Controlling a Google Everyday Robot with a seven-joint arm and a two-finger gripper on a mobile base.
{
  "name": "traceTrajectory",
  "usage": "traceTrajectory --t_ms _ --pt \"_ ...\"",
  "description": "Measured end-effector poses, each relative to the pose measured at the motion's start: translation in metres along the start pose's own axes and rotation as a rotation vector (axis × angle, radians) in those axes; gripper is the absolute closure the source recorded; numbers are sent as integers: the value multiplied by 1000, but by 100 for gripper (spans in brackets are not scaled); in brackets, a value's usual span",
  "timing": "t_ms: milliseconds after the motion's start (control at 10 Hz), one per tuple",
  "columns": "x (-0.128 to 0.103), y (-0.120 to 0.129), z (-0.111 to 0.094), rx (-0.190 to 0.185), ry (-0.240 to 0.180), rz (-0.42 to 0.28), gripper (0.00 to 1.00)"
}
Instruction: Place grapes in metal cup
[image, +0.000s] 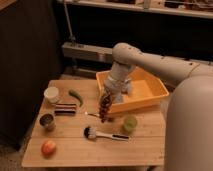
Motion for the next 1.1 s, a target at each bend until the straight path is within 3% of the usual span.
traceTrajectory --t_ms 500,600,900,1100 --pt "0 0 0 0 0 -4 100" --pt "2 5 -1 0 1 -31 100" --pt "7 57 2 10 21 -147 100" --pt "5 111 8 15 39 -232 100"
